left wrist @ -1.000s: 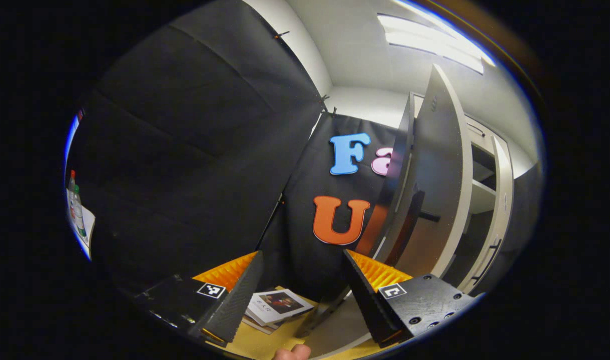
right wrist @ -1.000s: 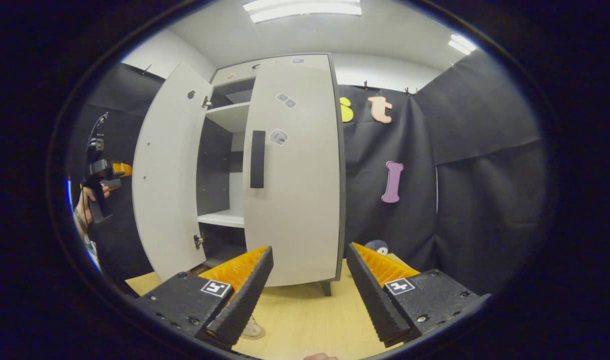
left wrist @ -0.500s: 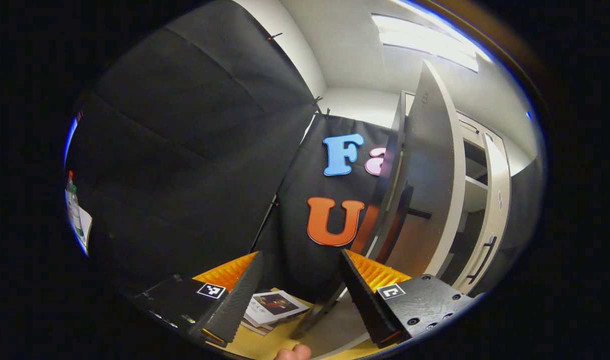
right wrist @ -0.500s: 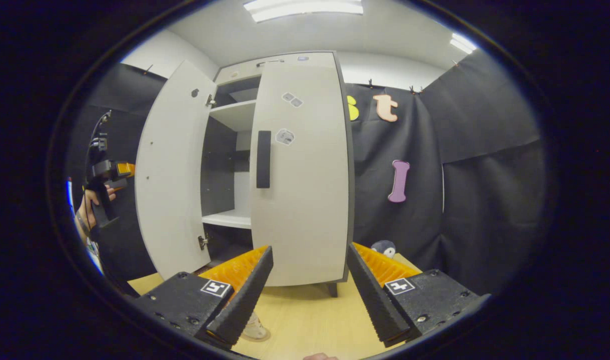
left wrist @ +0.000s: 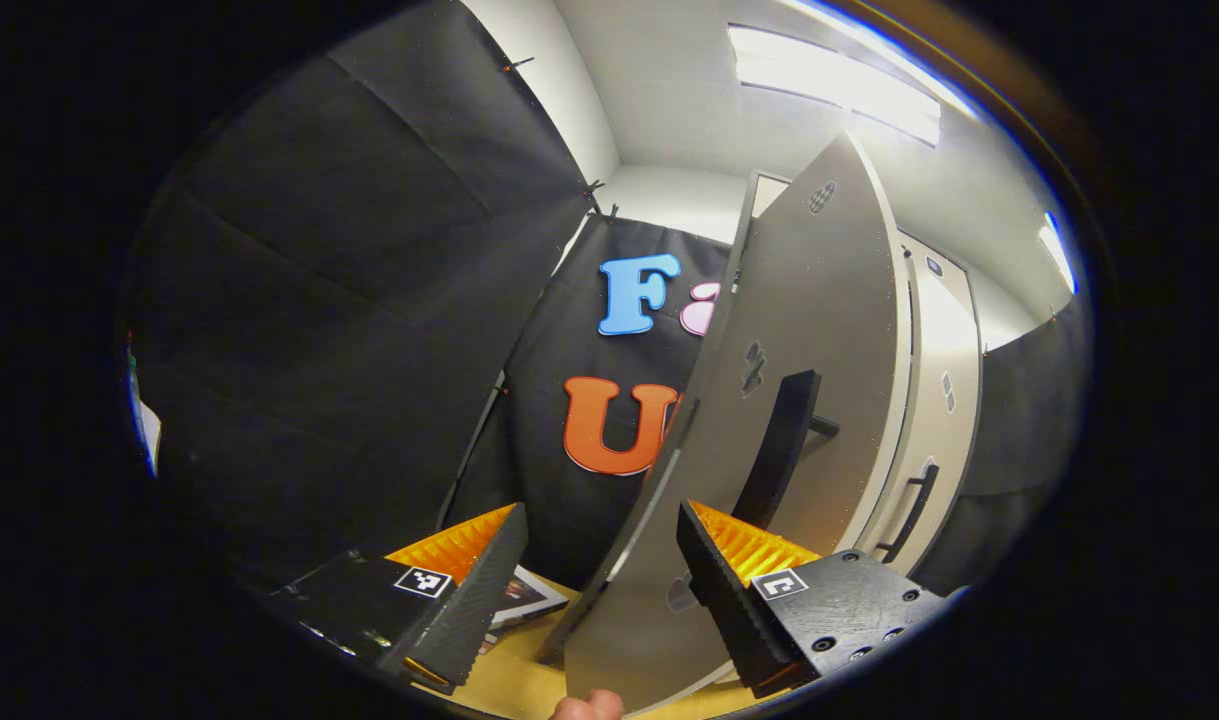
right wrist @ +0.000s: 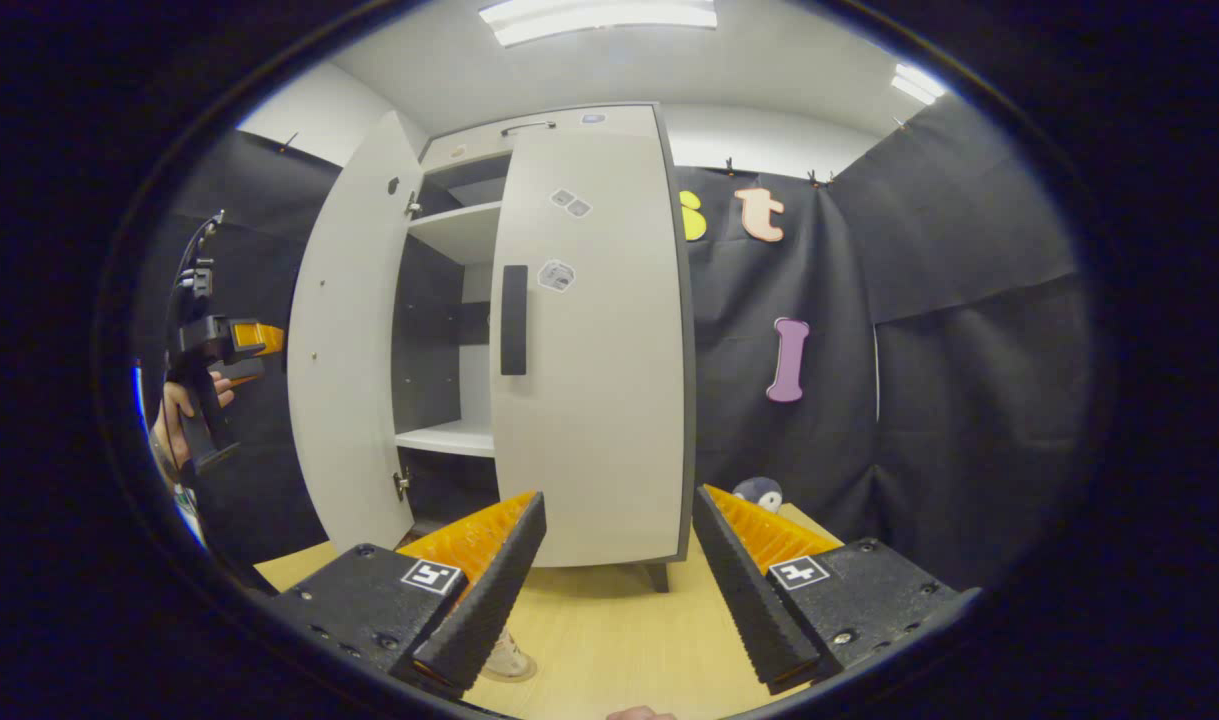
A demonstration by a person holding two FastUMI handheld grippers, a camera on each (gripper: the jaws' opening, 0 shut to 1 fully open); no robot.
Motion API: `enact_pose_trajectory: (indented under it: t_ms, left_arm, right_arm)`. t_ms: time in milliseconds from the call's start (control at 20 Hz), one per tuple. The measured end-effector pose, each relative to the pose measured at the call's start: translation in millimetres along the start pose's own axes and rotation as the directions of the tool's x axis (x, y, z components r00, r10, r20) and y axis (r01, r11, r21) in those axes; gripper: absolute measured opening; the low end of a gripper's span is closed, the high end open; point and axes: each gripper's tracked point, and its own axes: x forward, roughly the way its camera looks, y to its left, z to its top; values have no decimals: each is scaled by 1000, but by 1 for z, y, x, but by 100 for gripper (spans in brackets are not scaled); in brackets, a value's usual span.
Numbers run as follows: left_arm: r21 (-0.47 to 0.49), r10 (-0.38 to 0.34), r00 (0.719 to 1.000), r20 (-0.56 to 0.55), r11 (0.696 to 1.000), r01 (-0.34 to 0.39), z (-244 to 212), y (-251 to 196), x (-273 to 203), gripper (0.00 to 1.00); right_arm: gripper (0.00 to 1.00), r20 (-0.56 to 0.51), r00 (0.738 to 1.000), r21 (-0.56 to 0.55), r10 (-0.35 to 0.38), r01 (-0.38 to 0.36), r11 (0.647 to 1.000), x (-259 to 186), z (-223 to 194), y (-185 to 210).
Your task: Grasp the bottle in the cabinet with the left hand and place it on the coaster, then close the right door with the right hand and the left door with the left hand.
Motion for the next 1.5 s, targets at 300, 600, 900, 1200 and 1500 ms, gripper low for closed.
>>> enact_pose_trajectory:
  t_ms: [300, 600, 900, 1200, 1500]
  left_arm:
    - [-46, -155, 986, -53, 987, 153, -32, -73, 18, 99]
    - [-64, -79, 997, 8, 995, 80, -12, -55, 21, 99]
    - [97, -46, 998, -37, 994, 49, -37, -44, -36, 99]
    - [157, -81, 994, -77, 983, 92, -92, -69, -95, 99]
    - [195, -73, 990, -121, 976, 96, -132, -83, -130, 95]
  right_arm:
    - [97, 11, 998, 2, -57, 57, 998, -9, 4, -22]
    - [97, 15, 995, 1, -97, 97, 995, -16, 3, -37]
    - [97, 1, 997, 2, -73, 73, 997, -4, -6, -27]
    - [97, -23, 1000, 9, -21, 22, 1000, 4, -17, -10]
    - [97, -37, 999, -6, 10, -10, 1000, -1, -26, 4]
